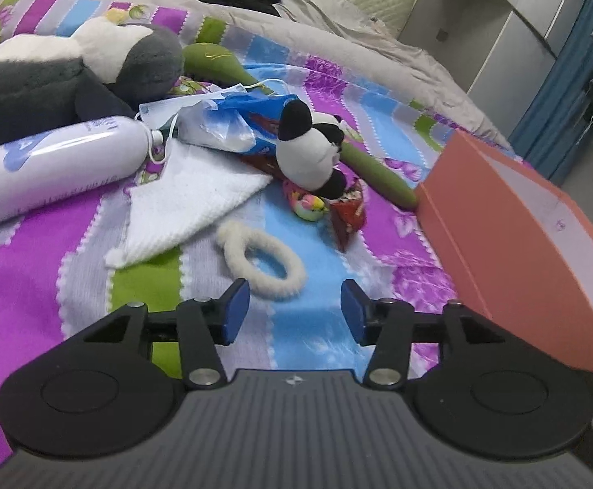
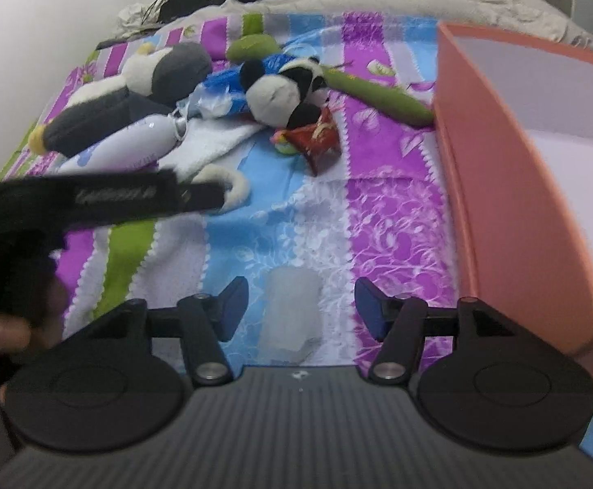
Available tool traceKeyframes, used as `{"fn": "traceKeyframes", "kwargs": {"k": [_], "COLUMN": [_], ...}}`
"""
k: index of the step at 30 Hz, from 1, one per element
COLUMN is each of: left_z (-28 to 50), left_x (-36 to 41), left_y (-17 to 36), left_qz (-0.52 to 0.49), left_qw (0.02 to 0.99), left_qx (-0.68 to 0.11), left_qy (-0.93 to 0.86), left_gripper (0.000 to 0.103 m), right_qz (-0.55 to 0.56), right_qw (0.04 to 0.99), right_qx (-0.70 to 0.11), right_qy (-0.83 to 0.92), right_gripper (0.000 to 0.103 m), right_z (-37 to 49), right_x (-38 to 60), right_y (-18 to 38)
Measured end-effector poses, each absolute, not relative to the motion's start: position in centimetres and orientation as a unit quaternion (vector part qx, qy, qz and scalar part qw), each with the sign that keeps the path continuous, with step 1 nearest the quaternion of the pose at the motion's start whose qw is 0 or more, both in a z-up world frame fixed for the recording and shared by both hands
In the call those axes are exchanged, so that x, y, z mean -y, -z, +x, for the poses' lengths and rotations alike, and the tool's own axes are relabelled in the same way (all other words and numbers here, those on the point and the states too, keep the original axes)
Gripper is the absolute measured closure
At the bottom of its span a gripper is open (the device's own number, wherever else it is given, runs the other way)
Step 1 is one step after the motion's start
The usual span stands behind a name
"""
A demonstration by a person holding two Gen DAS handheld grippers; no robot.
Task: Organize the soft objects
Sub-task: 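Lift the clear cup with the right gripper while the left gripper lifts the white ring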
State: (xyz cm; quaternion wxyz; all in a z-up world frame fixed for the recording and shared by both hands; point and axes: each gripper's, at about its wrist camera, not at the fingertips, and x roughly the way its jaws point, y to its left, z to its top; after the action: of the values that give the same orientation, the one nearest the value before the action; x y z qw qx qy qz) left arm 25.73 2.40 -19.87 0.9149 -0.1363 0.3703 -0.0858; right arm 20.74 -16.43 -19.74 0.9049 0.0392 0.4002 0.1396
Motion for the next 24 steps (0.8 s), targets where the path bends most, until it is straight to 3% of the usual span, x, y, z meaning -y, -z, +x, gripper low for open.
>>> {"fn": "traceKeyframes", "kwargs": {"k": [3, 10, 13, 15, 18, 24], "left_z": [27.2, 29.8, 30.2, 30.4, 30.5, 29.9], "left_x": [-1.9, -1.1, -0.7, -0.2, 0.0, -0.2], "left_y": [20.6, 23.2, 23.6, 23.6, 23.6, 23.1], "left_qz": [-0.114, -0.069, -0.053, -0.041, -0.037, -0.055], "left_qw": [0.918, 0.916, 0.919, 0.921, 0.921, 0.919], "left_qx": [-0.373, -0.391, -0.385, -0.383, -0.382, -0.383], "left_qy": [0.076, 0.061, 0.062, 0.062, 0.072, 0.077], "left_gripper": [0.041, 0.041, 0.043, 0.064, 0.086, 0.093], "right_qz": [0.025, -0.001, -0.027, -0.052, -0.046, -0.033], "right_qw": [0.902, 0.905, 0.906, 0.906, 0.905, 0.908], "right_qx": [-0.407, -0.399, -0.395, -0.394, -0.397, -0.390], "right_qy": [-0.140, -0.146, -0.147, -0.146, -0.149, -0.147], "right_gripper": [0.043, 0.044, 0.050, 0.058, 0.068, 0.077], "right_z": [21.1, 21.7, 21.9, 21.9, 21.9, 21.1], "right_x": [15.8, 15.0, 14.4, 14.0, 14.3, 14.7], "right_y": [20.8, 21.8, 22.0, 22.0, 21.7, 21.0]}}
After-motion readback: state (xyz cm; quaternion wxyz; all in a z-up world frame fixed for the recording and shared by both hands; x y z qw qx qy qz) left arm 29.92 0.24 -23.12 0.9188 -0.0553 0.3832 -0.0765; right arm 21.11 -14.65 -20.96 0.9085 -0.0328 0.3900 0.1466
